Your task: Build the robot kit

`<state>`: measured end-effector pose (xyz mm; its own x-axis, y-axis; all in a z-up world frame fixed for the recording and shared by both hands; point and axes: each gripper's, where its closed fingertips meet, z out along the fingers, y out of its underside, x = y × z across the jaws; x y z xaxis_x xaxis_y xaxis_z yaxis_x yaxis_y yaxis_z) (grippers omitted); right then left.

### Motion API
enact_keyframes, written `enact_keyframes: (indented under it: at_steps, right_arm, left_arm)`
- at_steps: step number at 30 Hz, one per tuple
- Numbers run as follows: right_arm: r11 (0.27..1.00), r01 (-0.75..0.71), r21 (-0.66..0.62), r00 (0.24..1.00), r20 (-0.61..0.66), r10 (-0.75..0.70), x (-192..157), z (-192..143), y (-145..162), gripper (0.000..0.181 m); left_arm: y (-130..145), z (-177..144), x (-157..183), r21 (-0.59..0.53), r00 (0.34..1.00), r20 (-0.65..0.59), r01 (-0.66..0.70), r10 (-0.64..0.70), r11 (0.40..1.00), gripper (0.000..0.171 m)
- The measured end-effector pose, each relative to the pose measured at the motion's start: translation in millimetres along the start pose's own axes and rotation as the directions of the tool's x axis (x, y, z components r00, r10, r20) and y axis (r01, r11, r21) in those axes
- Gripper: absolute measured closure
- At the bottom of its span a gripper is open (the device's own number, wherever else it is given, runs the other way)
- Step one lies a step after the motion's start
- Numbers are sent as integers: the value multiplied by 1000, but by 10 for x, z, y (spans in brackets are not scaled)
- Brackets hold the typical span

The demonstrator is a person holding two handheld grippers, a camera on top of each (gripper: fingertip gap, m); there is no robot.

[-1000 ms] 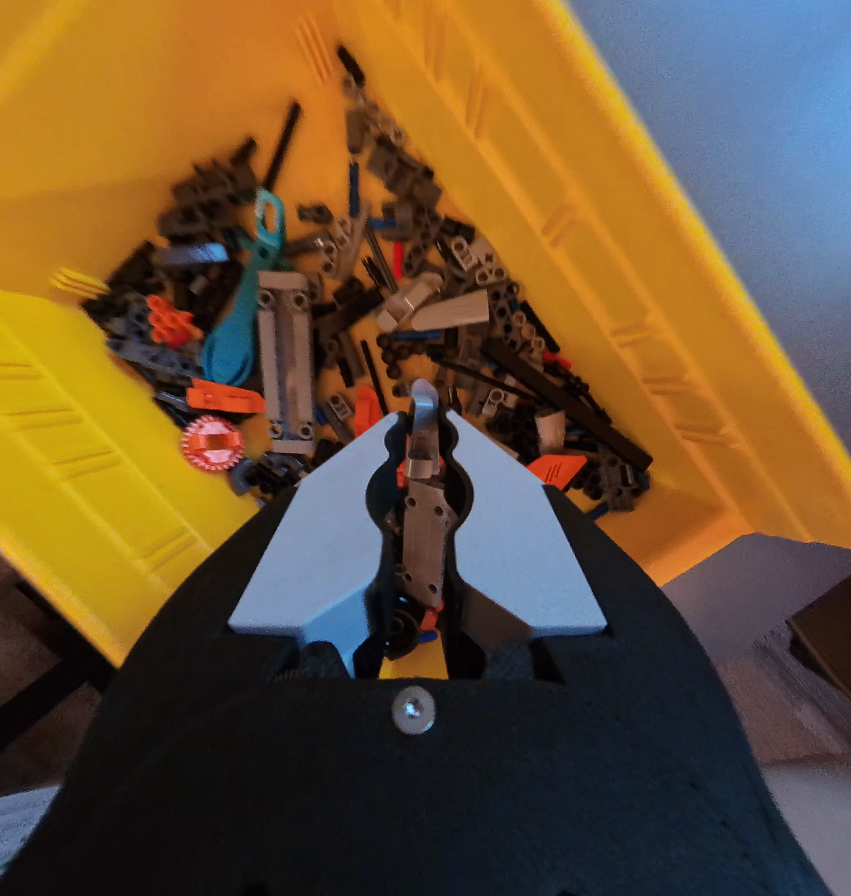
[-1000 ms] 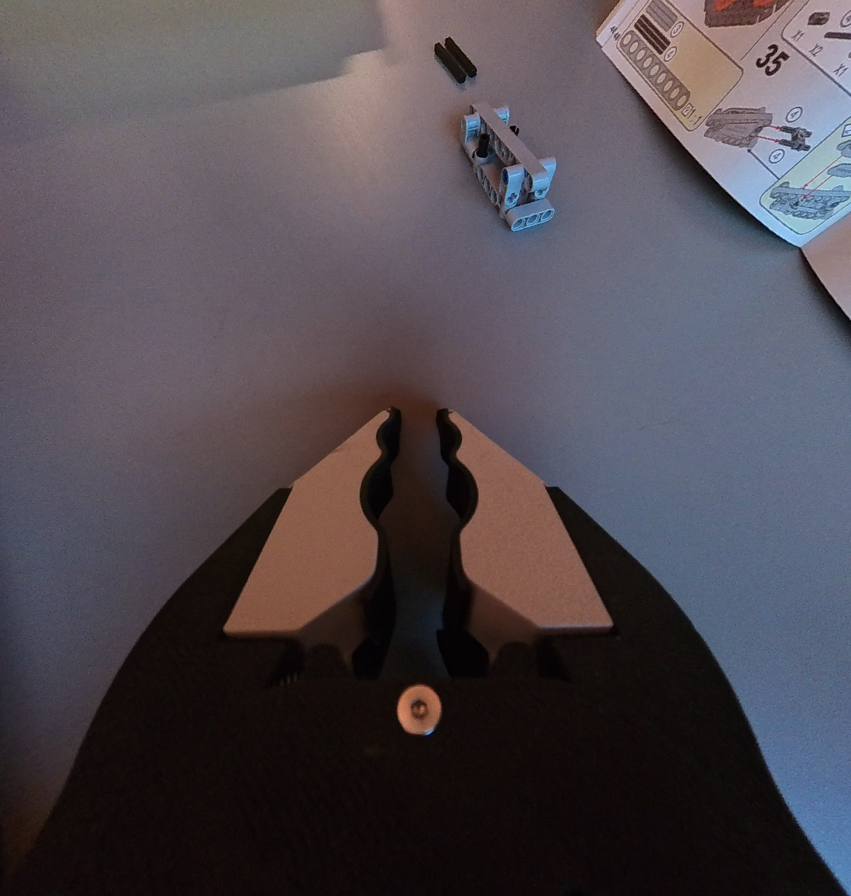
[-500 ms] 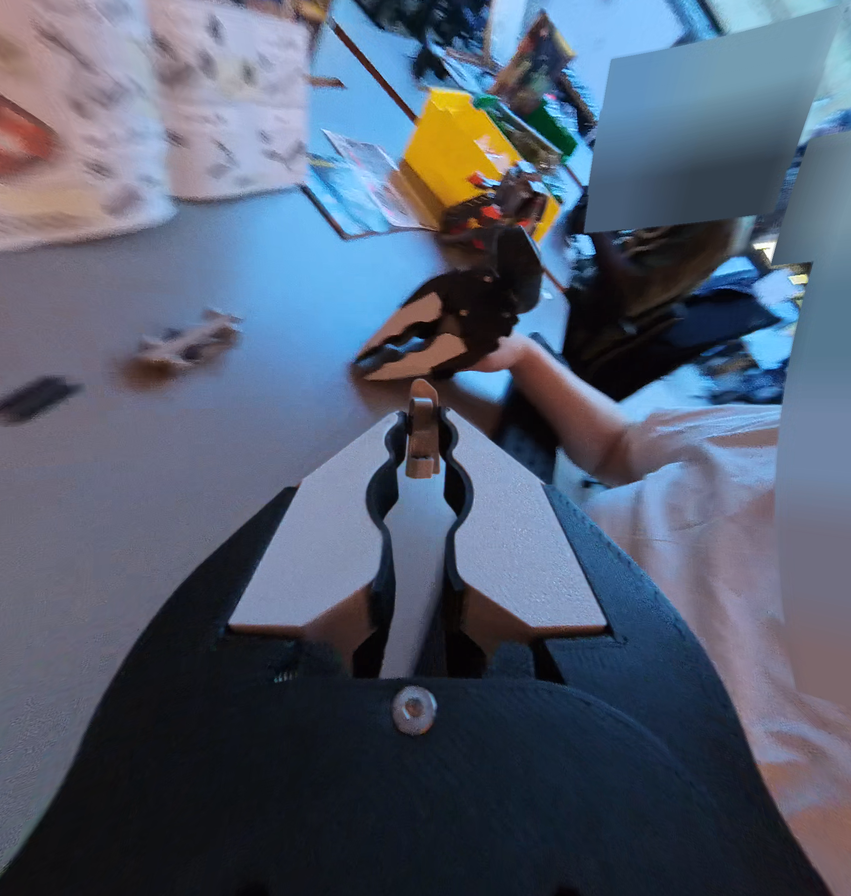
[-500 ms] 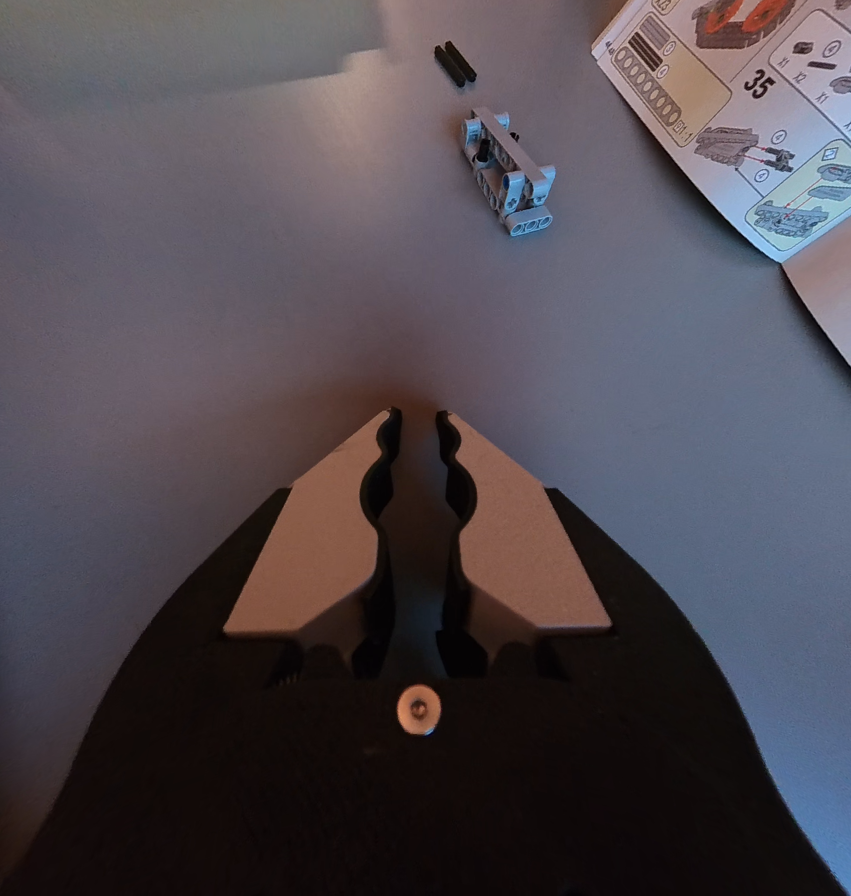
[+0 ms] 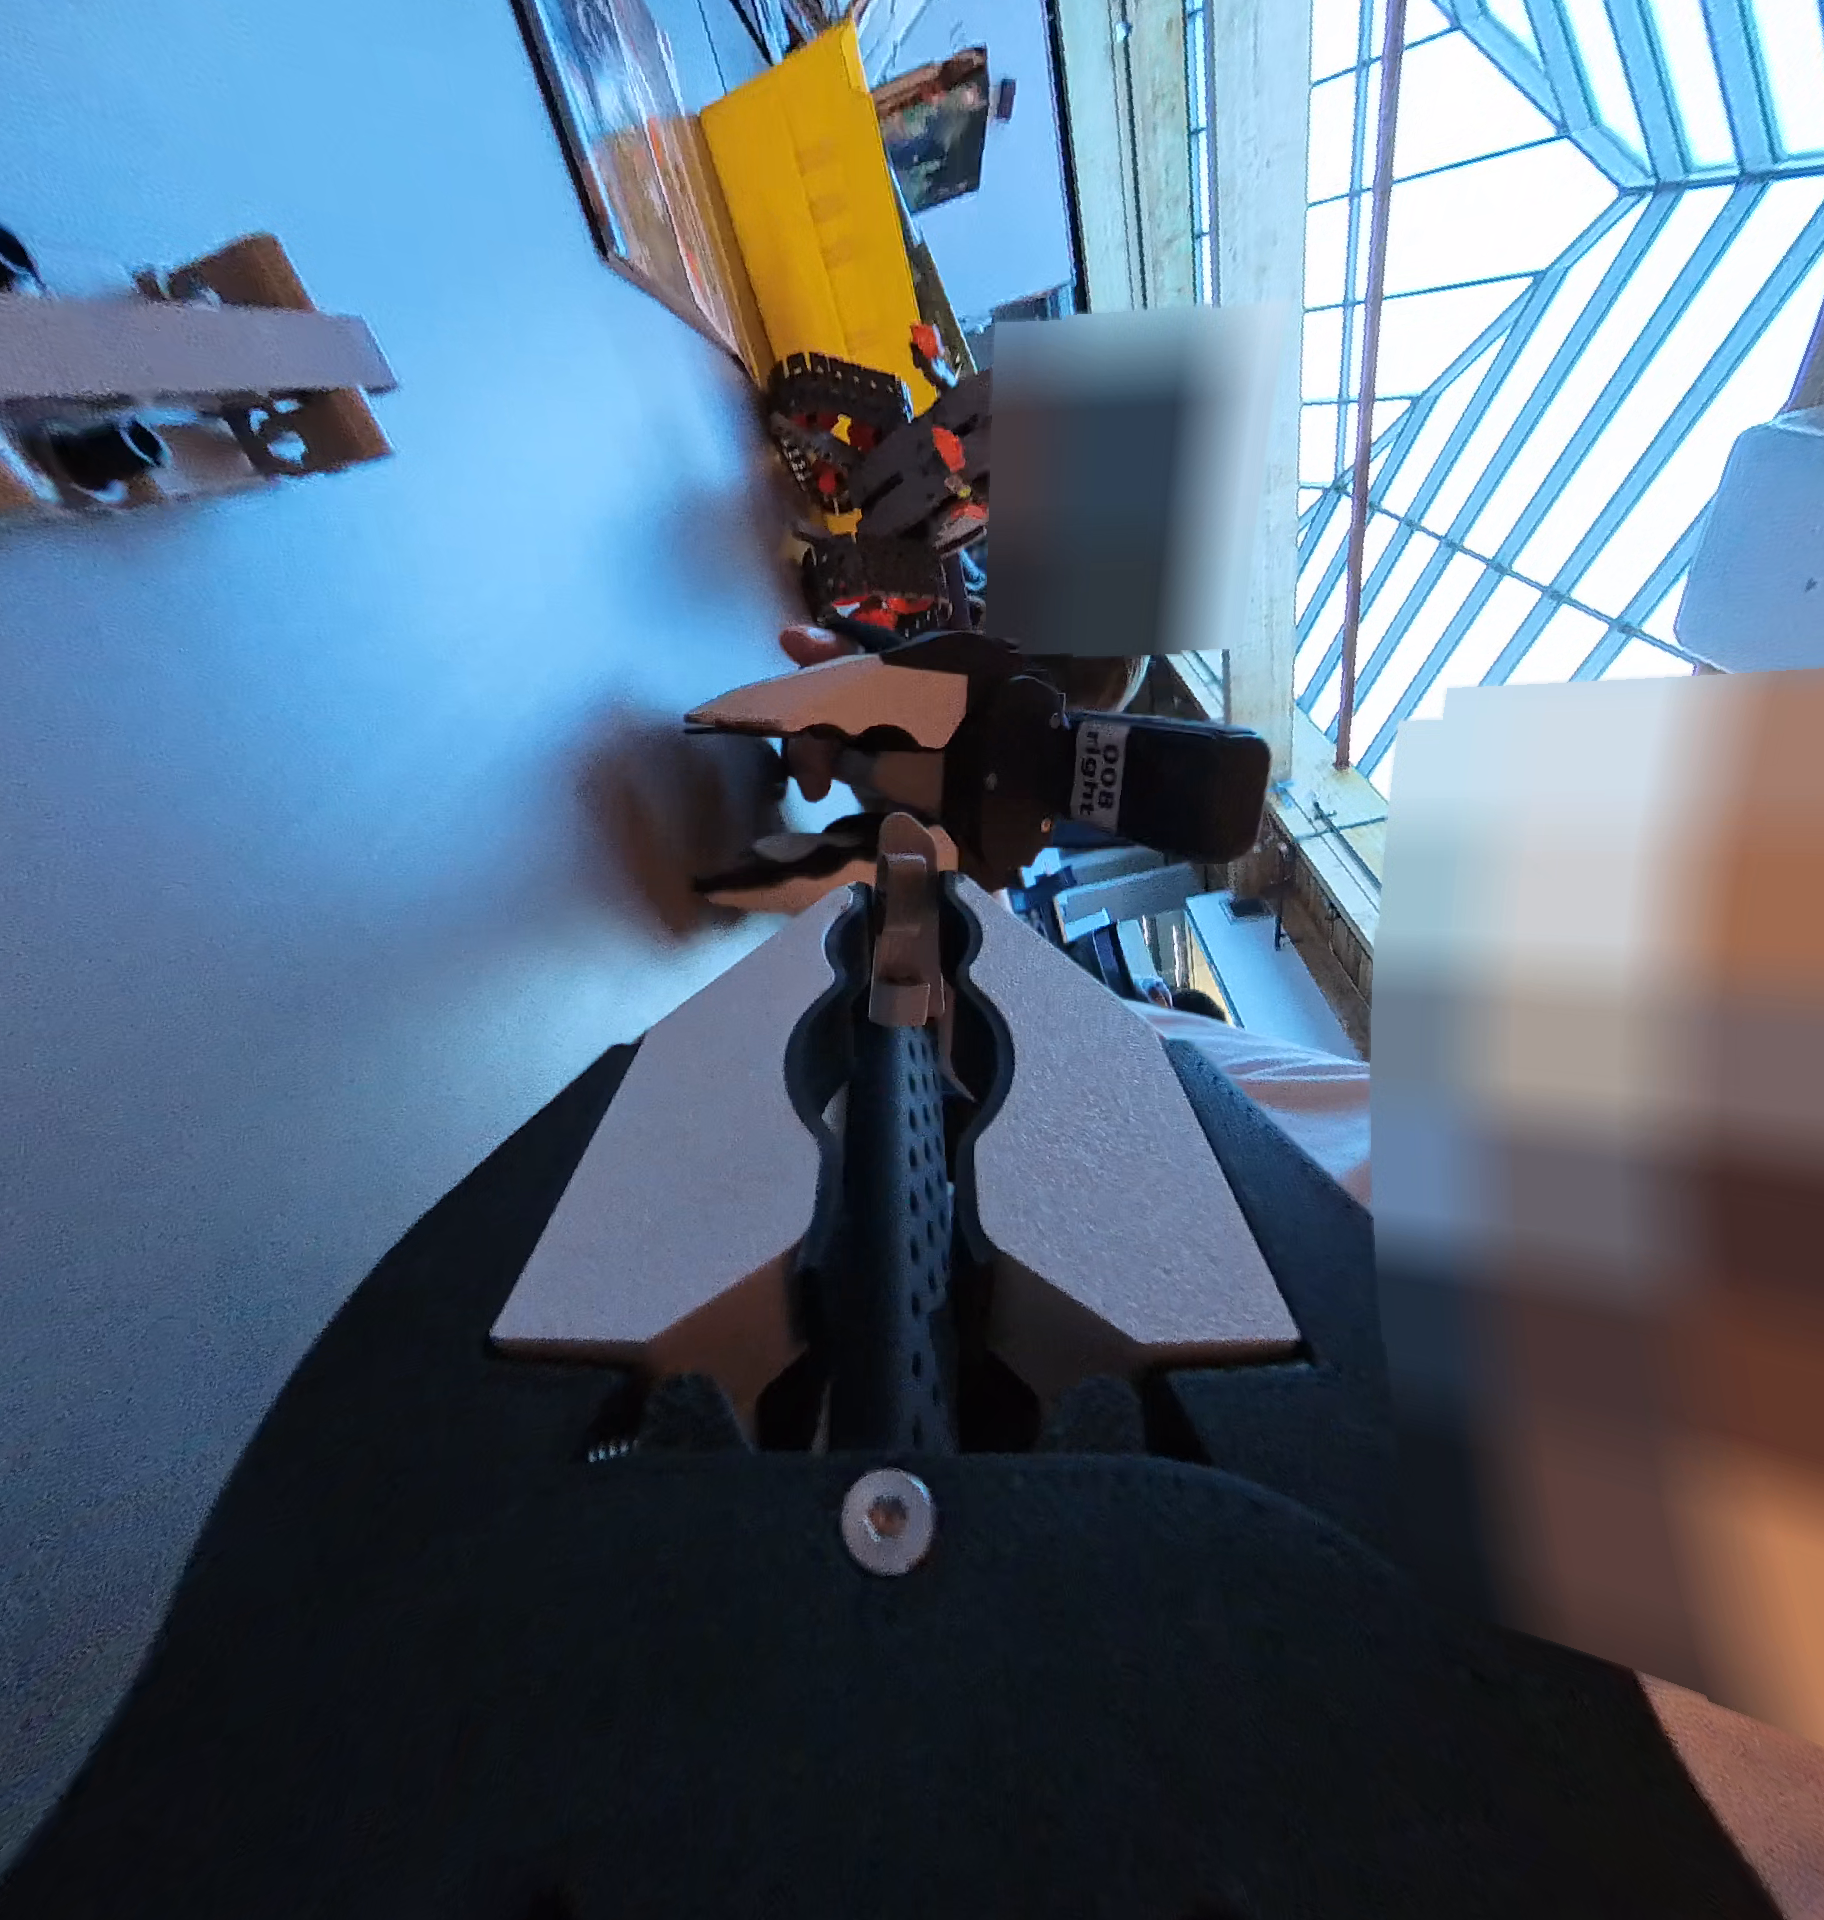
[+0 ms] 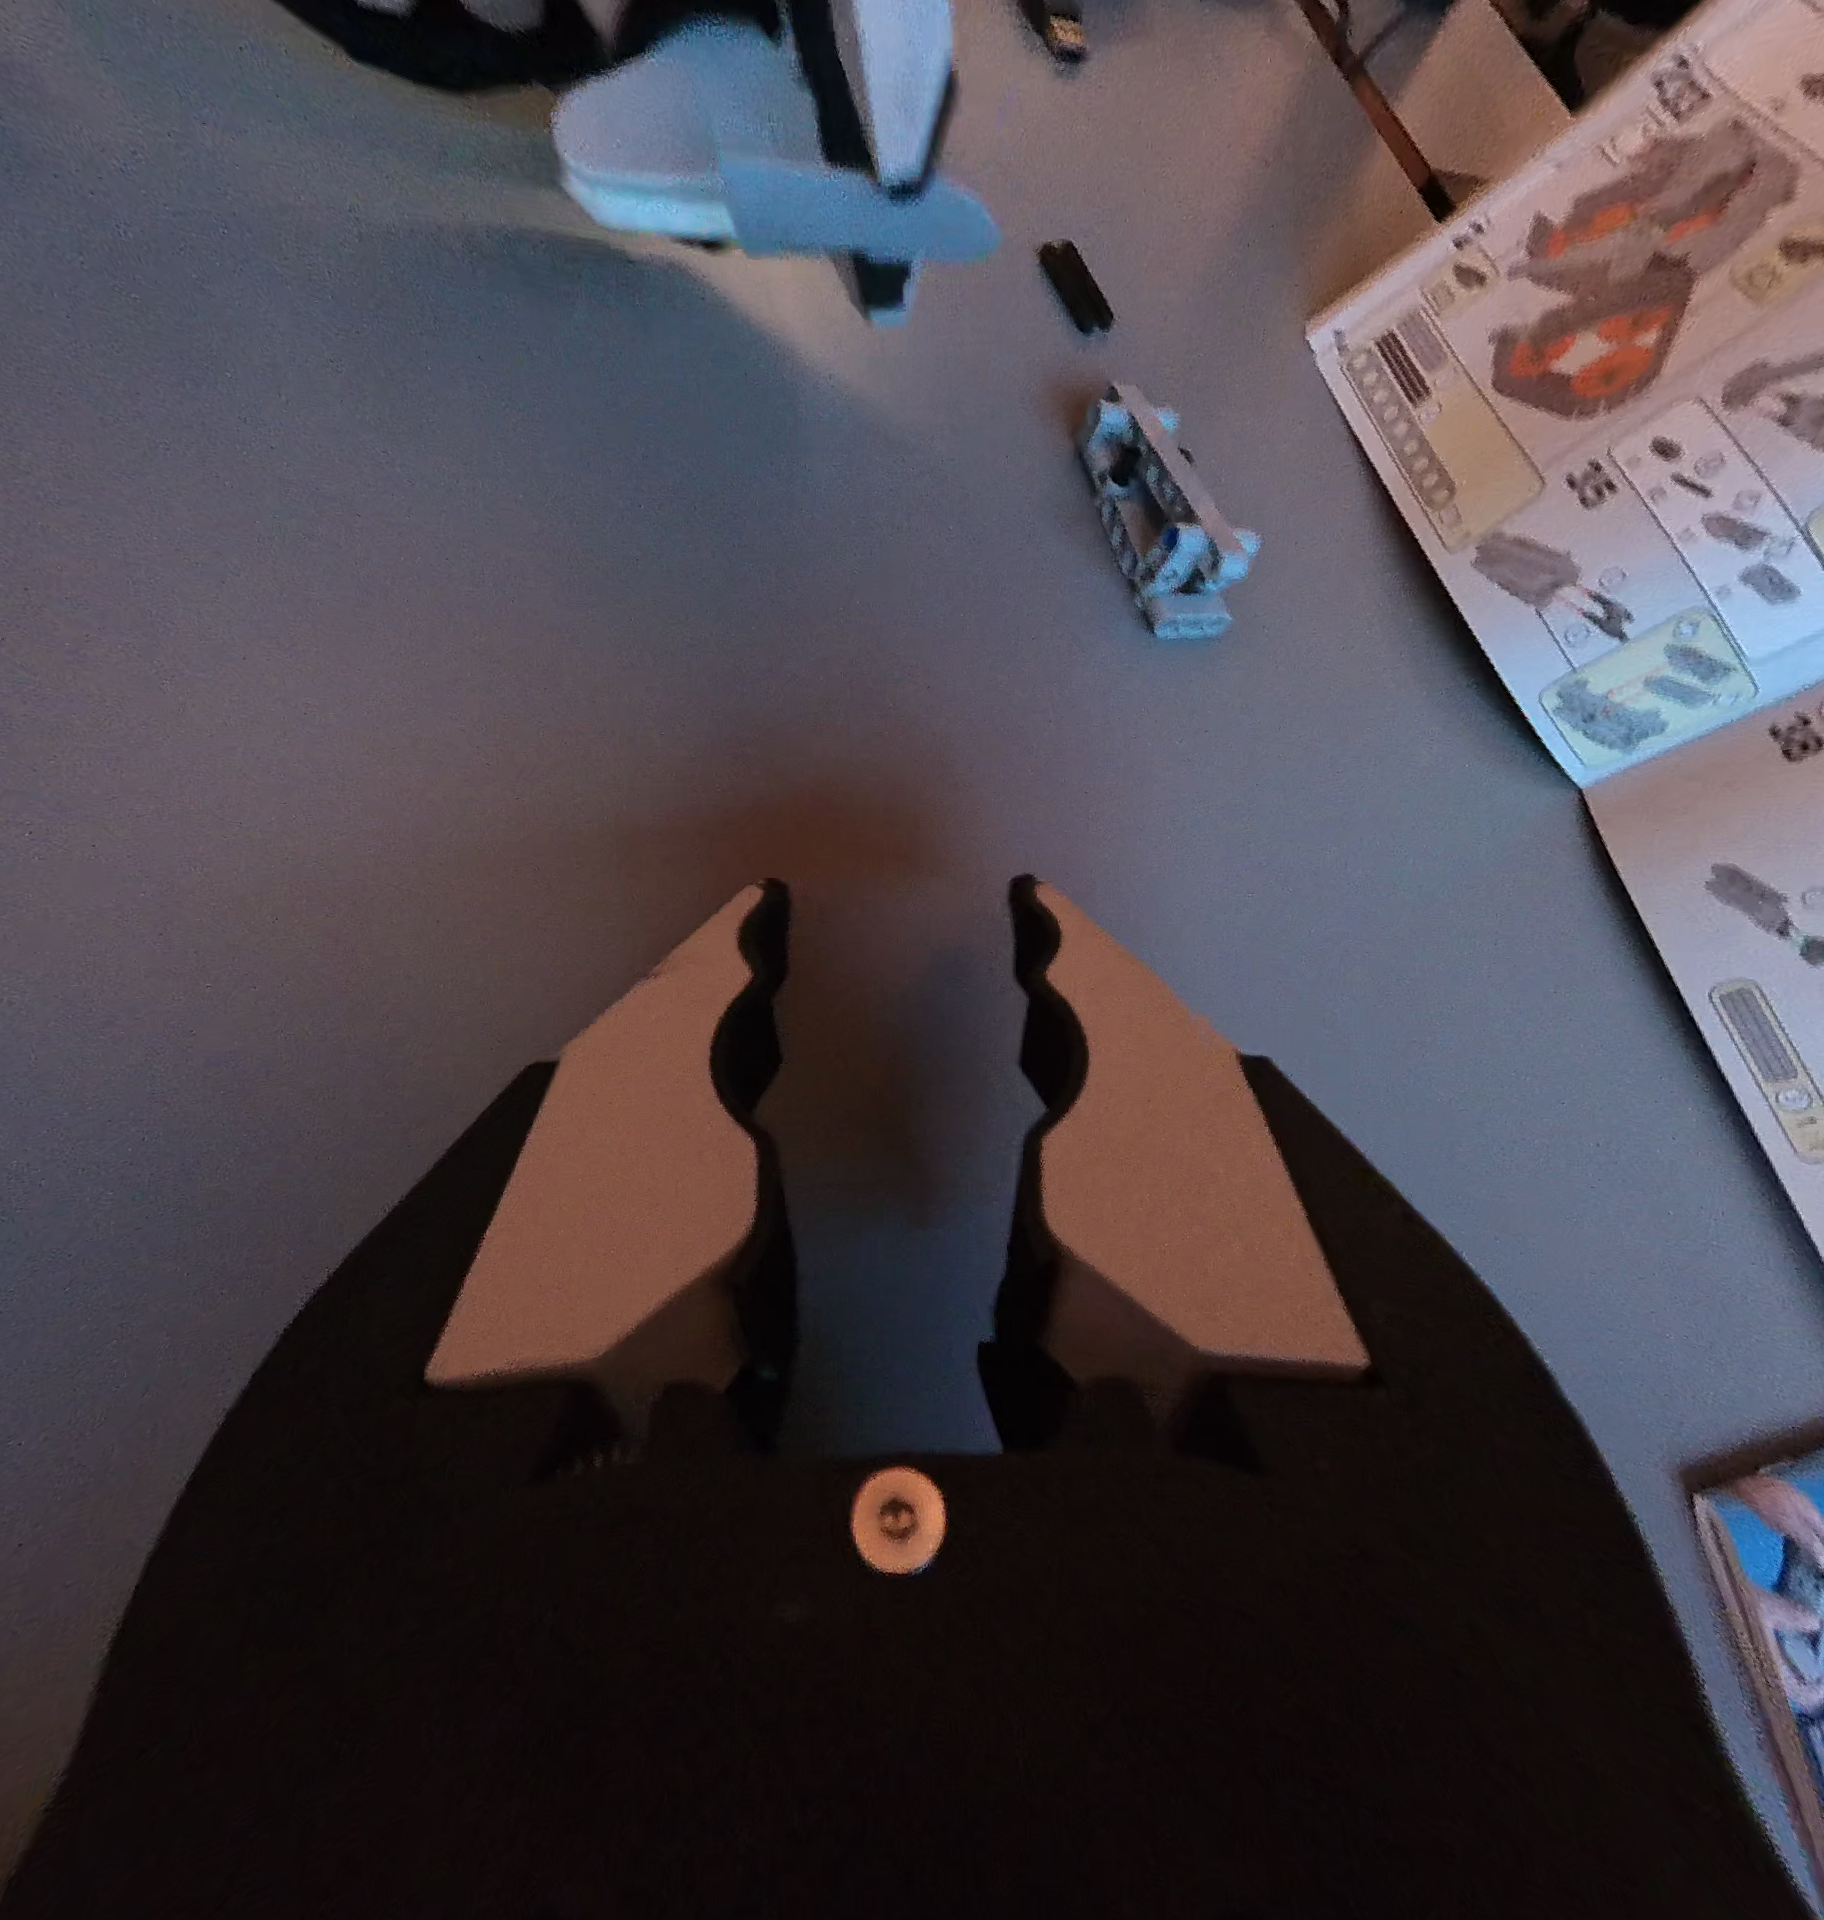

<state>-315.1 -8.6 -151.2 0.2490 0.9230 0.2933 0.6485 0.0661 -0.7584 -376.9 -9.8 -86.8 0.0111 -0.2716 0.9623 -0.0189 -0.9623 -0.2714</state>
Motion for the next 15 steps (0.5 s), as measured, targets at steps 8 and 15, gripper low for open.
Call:
enact_keyframes:
  at_steps: [8,15]
  right_arm:
    - [980,144,135,989,-1,-145,-310,57,-414,119]
    - [962,141,233,990,-58,-131,-238,1,-645,120]
  left_arm:
    - [200,131,-182,-102,998,56,-32,38,994,162]
    - [357,173,-143,-175,1000,9,-4,6,985,161]
